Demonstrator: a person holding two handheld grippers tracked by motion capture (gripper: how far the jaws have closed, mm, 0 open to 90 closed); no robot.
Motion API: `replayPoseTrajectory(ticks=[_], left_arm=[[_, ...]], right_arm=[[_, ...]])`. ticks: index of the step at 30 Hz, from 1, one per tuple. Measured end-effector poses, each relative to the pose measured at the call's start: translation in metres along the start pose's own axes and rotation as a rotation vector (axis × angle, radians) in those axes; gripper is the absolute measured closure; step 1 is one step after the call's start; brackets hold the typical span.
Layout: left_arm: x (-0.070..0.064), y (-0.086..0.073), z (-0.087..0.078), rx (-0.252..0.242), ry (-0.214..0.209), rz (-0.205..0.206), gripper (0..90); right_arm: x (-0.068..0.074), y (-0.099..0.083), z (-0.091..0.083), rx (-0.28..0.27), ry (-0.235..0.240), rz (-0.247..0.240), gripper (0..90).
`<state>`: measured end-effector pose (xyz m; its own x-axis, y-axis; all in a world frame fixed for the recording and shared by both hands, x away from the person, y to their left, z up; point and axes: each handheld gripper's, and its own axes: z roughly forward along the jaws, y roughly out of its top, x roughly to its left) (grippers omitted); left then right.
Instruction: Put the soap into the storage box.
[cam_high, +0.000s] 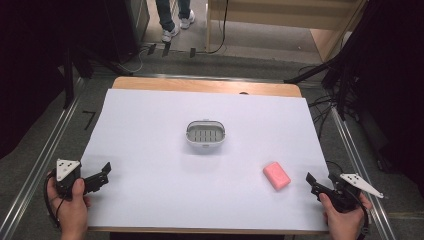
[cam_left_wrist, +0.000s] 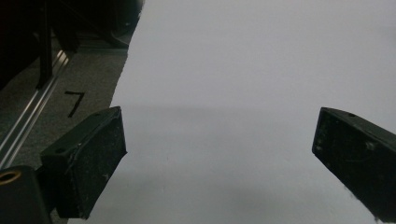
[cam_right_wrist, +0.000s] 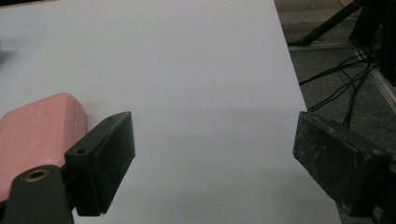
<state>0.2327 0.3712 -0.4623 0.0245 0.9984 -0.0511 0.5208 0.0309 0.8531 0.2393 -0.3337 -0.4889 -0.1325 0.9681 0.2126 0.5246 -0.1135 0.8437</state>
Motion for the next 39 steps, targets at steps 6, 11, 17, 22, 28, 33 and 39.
replayPoseTrajectory(ticks=[6, 11, 17, 22, 28, 33, 39], left_arm=[[-0.001, 0.0, 0.001, 0.011, 0.001, 0.009, 3.3], [-0.001, 0.0, 0.001, 0.011, 0.006, 0.004, 3.3], [-0.001, 0.0, 0.001, 0.015, 0.003, 0.013, 3.4], [-0.001, 0.001, 0.001, 0.02, 0.002, 0.02, 3.3], [-0.002, 0.0, 0.002, 0.019, 0.007, 0.027, 3.4], [-0.003, 0.0, 0.001, 0.02, 0.005, 0.026, 3.4], [-0.003, 0.0, 0.002, 0.02, 0.005, 0.03, 3.4]], right_arm=[[0.004, 0.002, 0.003, 0.042, 0.0, -0.048, 27.5], [0.012, 0.014, 0.007, 0.122, 0.003, -0.13, 35.9], [0.016, 0.027, 0.014, 0.226, 0.145, -0.135, 35.4], [0.029, 0.035, 0.018, 0.371, 0.148, -0.246, 30.7], [0.036, 0.042, 0.021, 0.464, 0.141, -0.278, 27.6], [0.039, 0.046, 0.025, 0.529, 0.141, -0.294, 24.8], [0.043, 0.055, 0.028, 0.612, 0.117, -0.302, 20.9]])
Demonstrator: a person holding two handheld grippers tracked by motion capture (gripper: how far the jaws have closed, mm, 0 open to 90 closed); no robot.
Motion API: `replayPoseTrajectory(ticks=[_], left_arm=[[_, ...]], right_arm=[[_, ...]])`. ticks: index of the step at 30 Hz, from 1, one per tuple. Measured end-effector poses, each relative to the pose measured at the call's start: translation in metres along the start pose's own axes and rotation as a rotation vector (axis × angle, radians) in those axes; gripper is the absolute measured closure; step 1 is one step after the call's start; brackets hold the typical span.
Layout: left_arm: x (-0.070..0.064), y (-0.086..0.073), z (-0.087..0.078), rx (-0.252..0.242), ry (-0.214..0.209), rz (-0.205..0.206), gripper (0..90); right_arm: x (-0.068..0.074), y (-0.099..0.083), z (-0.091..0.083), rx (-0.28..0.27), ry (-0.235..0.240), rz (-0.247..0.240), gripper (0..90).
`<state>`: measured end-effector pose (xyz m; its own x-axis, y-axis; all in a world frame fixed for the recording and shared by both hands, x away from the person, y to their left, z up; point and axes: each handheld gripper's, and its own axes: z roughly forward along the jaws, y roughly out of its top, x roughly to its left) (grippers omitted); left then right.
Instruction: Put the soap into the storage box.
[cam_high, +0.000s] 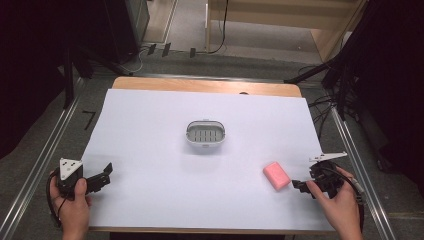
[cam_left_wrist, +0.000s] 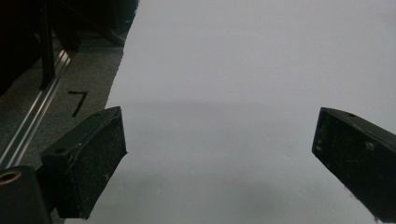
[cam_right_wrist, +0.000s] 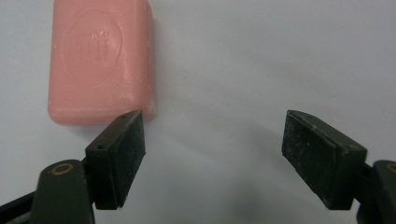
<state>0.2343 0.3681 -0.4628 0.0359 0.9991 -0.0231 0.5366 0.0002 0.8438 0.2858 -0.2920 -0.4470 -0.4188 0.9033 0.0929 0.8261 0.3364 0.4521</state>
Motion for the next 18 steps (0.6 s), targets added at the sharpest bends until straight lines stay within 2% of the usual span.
replayPoseTrajectory(ticks=[2, 5, 12, 13, 16, 18], left_arm=[[0.0, 0.0, 0.0, -0.002, 0.001, 0.0, 3.4], [0.0, 0.0, 0.0, 0.001, 0.002, 0.0, 3.4], [0.0, 0.0, 0.0, 0.009, 0.001, 0.009, 3.4], [0.0, 0.0, 0.0, 0.009, 0.002, 0.01, 3.4], [-0.001, 0.0, 0.001, 0.007, 0.002, 0.01, 3.4], [-0.001, 0.0, 0.001, 0.008, 0.004, 0.012, 3.4]], right_arm=[[0.0, 0.001, 0.0, 0.013, 0.003, 0.001, 20.0], [0.004, 0.007, 0.003, 0.075, 0.014, 0.012, 18.1], [0.008, 0.015, 0.004, 0.126, 0.016, -0.001, 16.1], [0.011, 0.017, 0.004, 0.15, 0.018, -0.006, 16.0], [0.014, 0.02, 0.003, 0.151, 0.018, -0.021, 16.0], [0.016, 0.022, 0.001, 0.152, 0.026, -0.009, 16.0]])
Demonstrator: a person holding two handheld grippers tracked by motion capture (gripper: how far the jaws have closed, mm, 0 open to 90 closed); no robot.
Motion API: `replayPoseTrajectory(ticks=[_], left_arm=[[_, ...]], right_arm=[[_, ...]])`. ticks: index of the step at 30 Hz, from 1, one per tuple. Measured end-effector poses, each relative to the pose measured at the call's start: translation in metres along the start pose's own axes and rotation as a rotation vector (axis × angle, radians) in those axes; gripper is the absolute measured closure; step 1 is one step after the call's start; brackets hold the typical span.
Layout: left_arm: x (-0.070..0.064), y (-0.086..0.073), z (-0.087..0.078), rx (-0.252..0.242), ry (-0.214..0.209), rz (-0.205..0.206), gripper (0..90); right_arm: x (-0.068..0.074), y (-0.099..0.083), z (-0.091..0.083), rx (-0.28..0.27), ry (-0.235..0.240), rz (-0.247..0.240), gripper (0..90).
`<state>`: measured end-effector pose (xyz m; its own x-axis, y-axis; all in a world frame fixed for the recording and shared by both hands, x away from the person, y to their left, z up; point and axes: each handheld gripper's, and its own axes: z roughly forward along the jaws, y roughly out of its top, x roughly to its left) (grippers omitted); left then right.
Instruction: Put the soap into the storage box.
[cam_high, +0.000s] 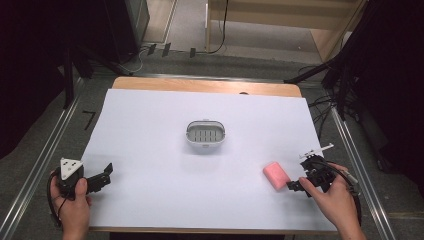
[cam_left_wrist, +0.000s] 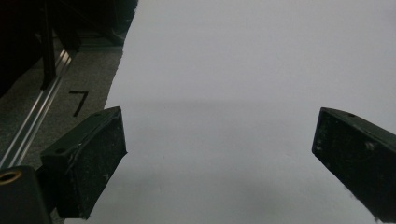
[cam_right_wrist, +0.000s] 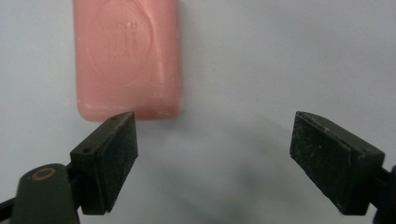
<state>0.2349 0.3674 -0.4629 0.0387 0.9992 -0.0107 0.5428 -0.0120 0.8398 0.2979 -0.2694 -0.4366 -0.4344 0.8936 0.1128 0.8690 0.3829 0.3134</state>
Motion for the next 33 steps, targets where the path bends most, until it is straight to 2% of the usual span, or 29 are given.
replayPoseTrajectory(ticks=[10, 20, 22, 27, 28, 33], left_arm=[[0.0, 0.0, 0.0, 0.005, -0.001, 0.002, 3.4], [0.0, 0.0, 0.001, 0.006, 0.001, 0.001, 4.3], [0.0, 0.0, 0.001, 0.009, 0.001, 0.002, 4.3], [-0.001, 0.0, 0.001, 0.009, 0.002, 0.001, 4.4], [0.0, 0.0, 0.001, 0.008, 0.002, 0.0, 4.4], [0.0, 0.0, 0.001, 0.008, 0.007, -0.002, 4.4]], right_arm=[[0.012, 0.014, 0.001, 0.008, 0.023, -0.003, 14.2], [0.026, 0.03, 0.014, 0.018, 0.031, 0.014, 13.5], [0.031, 0.033, 0.019, 0.028, 0.031, 0.005, 14.1], [0.034, 0.037, 0.024, 0.037, 0.03, 0.0, 21.3], [0.035, 0.039, 0.024, 0.043, 0.034, 0.005, 28.9], [0.038, 0.041, 0.028, 0.059, 0.023, 0.015, 32.1]])
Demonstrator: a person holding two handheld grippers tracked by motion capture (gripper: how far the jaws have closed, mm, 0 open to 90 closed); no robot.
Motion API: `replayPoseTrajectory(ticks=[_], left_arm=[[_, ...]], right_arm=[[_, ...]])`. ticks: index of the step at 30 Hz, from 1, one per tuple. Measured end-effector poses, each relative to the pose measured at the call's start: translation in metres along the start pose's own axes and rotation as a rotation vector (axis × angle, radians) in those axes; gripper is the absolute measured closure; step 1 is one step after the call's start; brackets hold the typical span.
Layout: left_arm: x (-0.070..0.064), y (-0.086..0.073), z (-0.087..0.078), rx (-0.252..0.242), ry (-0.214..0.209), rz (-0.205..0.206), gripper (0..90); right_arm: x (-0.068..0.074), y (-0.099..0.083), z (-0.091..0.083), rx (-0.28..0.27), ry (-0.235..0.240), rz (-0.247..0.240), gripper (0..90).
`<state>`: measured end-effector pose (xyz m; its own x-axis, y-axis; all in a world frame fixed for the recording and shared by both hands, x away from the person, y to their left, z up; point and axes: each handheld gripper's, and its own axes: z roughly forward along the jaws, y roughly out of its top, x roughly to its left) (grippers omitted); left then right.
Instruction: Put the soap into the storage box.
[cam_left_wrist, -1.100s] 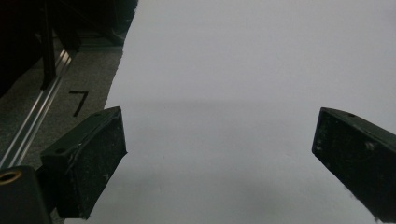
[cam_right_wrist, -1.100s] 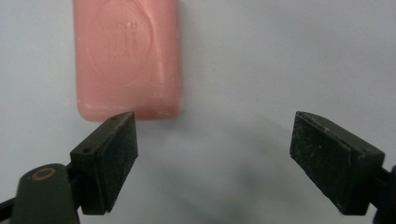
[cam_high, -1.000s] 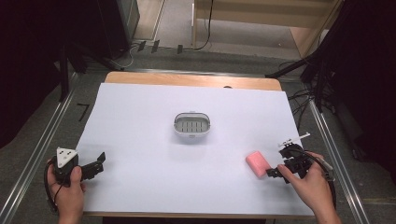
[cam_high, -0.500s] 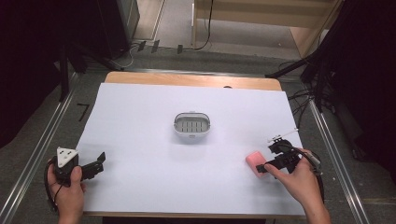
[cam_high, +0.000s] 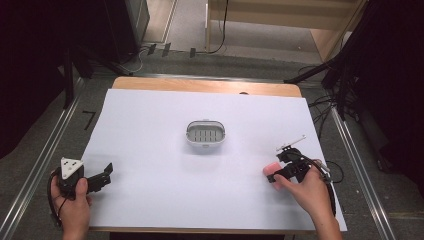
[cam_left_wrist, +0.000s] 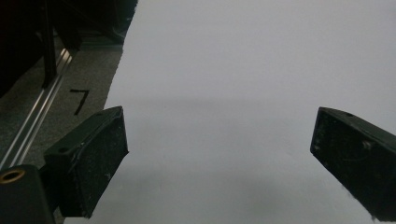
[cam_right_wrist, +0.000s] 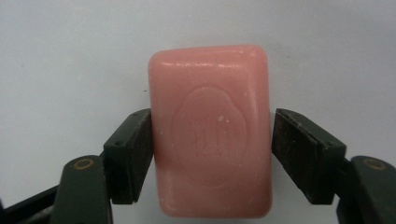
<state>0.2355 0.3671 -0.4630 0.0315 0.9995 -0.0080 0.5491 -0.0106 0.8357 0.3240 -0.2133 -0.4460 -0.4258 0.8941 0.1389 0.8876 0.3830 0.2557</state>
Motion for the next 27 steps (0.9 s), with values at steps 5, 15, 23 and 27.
replayPoseTrajectory(ticks=[5, 15, 23, 27], left_arm=[[0.0002, 0.0, -0.0001, 0.0, 0.001, -0.002, 4.3], [-0.0002, 0.0002, 0.0004, 0.004, 0.004, -0.002, 4.4], [-0.0005, 0.0003, 0.0008, 0.006, 0.003, 0.004, 4.4], [-0.0008, 0.0004, 0.0009, 0.008, 0.004, 0.005, 4.4]], right_arm=[[0.0016, 0.0008, 0.0036, 0.01, -0.01, 0.01, 34.5], [0.0059, 0.0055, 0.0047, 0.043, -0.044, -0.006, 38.0], [0.0065, 0.008, 0.005, 0.026, -0.071, -0.045, 38.2], [0.0052, 0.0095, 0.0046, 0.026, -0.085, -0.064, 38.3]])
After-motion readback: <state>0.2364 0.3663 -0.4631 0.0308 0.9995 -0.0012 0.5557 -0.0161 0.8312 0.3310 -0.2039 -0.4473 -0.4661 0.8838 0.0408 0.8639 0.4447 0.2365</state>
